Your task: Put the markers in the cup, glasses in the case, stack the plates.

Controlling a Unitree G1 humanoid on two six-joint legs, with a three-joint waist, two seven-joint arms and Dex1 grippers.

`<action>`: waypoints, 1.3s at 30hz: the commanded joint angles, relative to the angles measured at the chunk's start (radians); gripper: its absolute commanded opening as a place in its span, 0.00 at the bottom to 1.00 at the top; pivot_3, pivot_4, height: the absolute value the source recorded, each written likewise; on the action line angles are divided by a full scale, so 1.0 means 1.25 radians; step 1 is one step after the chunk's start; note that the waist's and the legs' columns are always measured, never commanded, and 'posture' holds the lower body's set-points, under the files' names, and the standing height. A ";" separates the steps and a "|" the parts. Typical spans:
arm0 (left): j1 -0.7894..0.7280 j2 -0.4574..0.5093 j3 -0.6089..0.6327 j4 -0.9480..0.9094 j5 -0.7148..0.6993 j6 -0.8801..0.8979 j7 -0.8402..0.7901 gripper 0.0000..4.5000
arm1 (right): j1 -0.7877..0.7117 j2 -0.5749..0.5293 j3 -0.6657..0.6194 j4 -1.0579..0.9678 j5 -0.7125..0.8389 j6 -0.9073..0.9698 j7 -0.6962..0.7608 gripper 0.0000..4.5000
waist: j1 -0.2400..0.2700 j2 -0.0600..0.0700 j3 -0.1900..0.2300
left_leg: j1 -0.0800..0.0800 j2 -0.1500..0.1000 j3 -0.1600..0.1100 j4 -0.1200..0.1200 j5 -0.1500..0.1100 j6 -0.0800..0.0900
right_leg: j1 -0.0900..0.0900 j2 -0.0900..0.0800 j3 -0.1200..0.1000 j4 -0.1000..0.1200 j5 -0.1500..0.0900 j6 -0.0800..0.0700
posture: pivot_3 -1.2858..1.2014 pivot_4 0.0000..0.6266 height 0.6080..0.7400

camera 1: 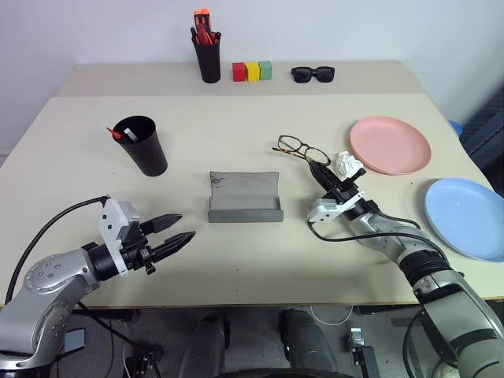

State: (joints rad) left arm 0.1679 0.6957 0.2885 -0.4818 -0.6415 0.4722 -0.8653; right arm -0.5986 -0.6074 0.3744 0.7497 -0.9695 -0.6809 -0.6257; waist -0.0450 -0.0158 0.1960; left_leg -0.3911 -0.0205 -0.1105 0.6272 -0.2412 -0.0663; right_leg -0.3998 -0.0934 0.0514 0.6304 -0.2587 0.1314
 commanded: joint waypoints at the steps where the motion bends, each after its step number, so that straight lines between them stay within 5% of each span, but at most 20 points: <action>1: 0.001 -0.002 0.002 -0.017 -0.001 -0.013 0.001 0.56 | 0.003 -0.007 0.012 -0.015 -0.001 0.014 -0.027 0.13 | 0.000 0.000 0.000 | 0.000 0.000 0.000 0.000 0.000 0.000 | 0.000 0.000 0.000 0.000 0.000 0.000 | 0.52 0.24 1.00; 5: -0.004 -0.002 0.000 -0.013 -0.002 -0.012 0.001 0.56 | 0.011 0.001 0.020 -0.016 0.020 0.014 -0.015 0.50 | 0.000 0.000 0.000 | 0.000 0.000 0.000 0.000 0.000 0.000 | 0.000 0.000 0.000 0.000 0.000 0.000 | 0.52 0.24 1.00; 9: -0.006 -0.001 0.000 -0.009 -0.001 -0.011 -0.001 0.56 | 0.025 -0.009 0.002 -0.052 0.036 0.044 -0.011 0.98 | 0.000 0.000 0.000 | 0.000 0.000 0.000 0.000 0.000 0.000 | 0.000 0.000 0.000 0.000 0.000 0.000 | 0.52 0.24 1.00; 17: -0.009 -0.005 -0.005 -0.004 -0.004 -0.009 0.001 0.56 | 0.062 -0.027 -0.129 -0.200 0.443 0.032 0.380 0.99 | -0.001 0.000 0.000 | 0.000 0.000 0.000 0.001 0.000 0.000 | 0.001 0.000 0.000 0.000 0.000 0.000 | 0.52 0.24 1.00; 25: -0.024 -0.010 -0.018 0.005 -0.004 -0.011 0.001 0.56 | 0.086 0.072 -0.268 -0.342 0.980 0.489 0.867 0.99 | 0.001 0.000 0.000 | 0.001 0.000 -0.001 0.001 0.000 0.000 | 0.003 0.000 -0.001 0.000 0.000 0.000 | 0.52 0.24 1.00; 32: -0.020 -0.012 -0.019 0.000 -0.005 -0.008 0.003 0.56 | 0.112 0.092 -0.295 -0.491 1.092 0.730 0.956 0.99 | 0.002 0.001 0.001 | 0.001 0.000 -0.001 0.000 0.000 0.000 | 0.002 0.000 -0.001 0.000 0.000 0.000 | 0.52 0.24 1.00; 39: -0.013 -0.008 -0.015 -0.005 -0.006 -0.004 0.004 0.56 | 0.115 0.108 -0.297 -0.543 1.107 0.815 0.994 0.99 | 0.002 0.001 0.001 | 0.000 0.000 -0.001 0.000 0.000 0.000 | 0.001 0.000 -0.001 0.000 0.000 0.000 | 0.52 0.24 1.00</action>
State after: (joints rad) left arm 0.1461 0.6830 0.2568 -0.4687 -0.6416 0.4726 -0.8637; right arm -0.4535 -0.4723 0.0253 0.1198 0.3983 0.3317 0.6002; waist -0.0426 -0.0147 0.1967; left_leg -0.3906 -0.0201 -0.1117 0.6274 -0.2414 -0.0660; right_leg -0.3986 -0.0933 0.0502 0.6303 -0.2585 0.1320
